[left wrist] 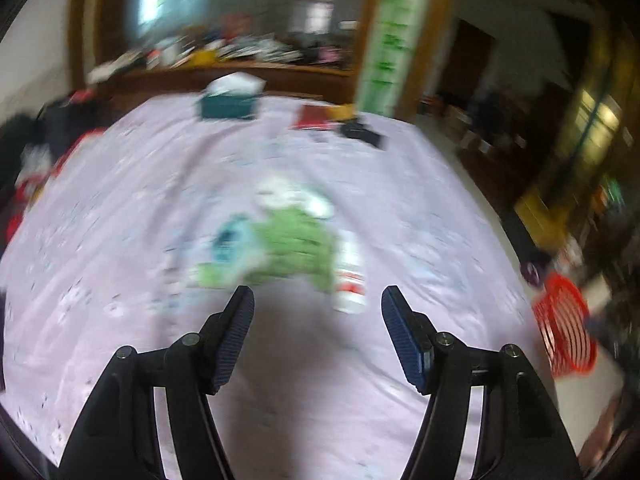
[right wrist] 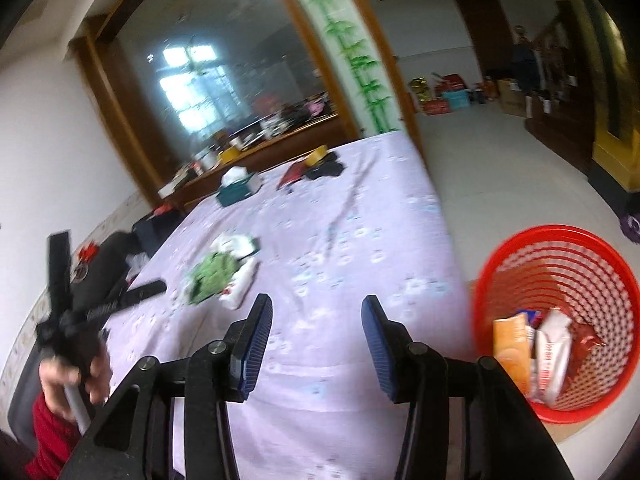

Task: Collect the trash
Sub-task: 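Return both tools to the table, then grasp the teal tissue pack with the left tool while the right tool grasps the white spray bottle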

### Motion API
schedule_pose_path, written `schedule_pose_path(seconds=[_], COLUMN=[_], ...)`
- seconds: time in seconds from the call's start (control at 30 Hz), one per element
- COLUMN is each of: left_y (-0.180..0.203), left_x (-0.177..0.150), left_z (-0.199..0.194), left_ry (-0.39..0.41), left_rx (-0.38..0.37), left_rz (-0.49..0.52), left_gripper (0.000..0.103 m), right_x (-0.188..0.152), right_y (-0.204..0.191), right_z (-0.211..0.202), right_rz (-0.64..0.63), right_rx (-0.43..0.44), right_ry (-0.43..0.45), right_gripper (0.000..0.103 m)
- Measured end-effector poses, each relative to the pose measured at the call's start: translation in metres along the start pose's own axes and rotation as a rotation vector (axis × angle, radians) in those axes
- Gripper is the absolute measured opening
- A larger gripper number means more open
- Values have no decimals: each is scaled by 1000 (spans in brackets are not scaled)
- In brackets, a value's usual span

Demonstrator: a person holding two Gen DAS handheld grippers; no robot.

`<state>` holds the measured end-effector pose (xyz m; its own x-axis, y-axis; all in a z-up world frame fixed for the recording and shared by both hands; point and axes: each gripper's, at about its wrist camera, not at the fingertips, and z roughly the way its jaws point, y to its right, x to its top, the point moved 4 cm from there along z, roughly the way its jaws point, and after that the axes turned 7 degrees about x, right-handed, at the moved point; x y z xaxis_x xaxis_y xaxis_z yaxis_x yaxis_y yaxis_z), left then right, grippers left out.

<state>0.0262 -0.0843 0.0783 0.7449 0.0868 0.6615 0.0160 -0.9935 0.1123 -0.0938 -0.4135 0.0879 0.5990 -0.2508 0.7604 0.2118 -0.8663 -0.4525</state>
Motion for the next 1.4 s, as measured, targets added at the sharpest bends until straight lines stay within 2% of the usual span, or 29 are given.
schedule_pose_path(seconds=[0.13, 0.2, 0.3, 0.47, 0.5, 0.63, 0.73, 0.9, 1.0, 1.1, 1.33, 1.37, 1.4], left_y=[-42, -53, -55, -55, -55, -55, -56, -50, -41, -33, -34, -35, -36], left_x=[17, 22, 24, 22, 22, 17, 10, -10, -32, -46, -51, -53, -54], left_z=[36, 55, 89, 119, 123, 121, 104, 60, 38, 28, 31, 32, 36], left_ry=[-97, -140, -227, -264, -263, -228, -183, -35, 24, 79, 134, 131, 110], left_rx=[-8, -40, -88, -115, -124, -149, -128, -51, -39, -17, -26, -30, -68], left_rz=[-166, -236, -295, -337, -341, -333, -302, -236, -200, -159, -157, -163, -172], left_gripper=[65, 65, 65, 63, 58, 44, 36, 36, 36, 36, 36, 36, 36], right_x=[-3, -6, -10, -14, -14, -13, -11, -5, -3, -4, -5, -5, -6], right_y=[-20, -28, -36, -37, -37, -38, -45, -63, -74, -82, -86, -87, -87], right_z=[17, 20, 24, 27, 28, 31, 40, 72, 106, 151, 231, 241, 249], right_rz=[-26, -42, -72, -81, -80, -80, -85, -101, -85, -65, 7, 2, -2], right_rx=[30, 35, 35, 28, 26, 26, 37, 65, 95, 84, 58, 44, 22], right_ry=[-32, -41, -56, -74, -77, -86, -109, -172, -236, -306, -381, -383, -384], right_gripper=[51, 51, 52, 52, 52, 52, 52, 56, 56, 56, 53, 49, 45])
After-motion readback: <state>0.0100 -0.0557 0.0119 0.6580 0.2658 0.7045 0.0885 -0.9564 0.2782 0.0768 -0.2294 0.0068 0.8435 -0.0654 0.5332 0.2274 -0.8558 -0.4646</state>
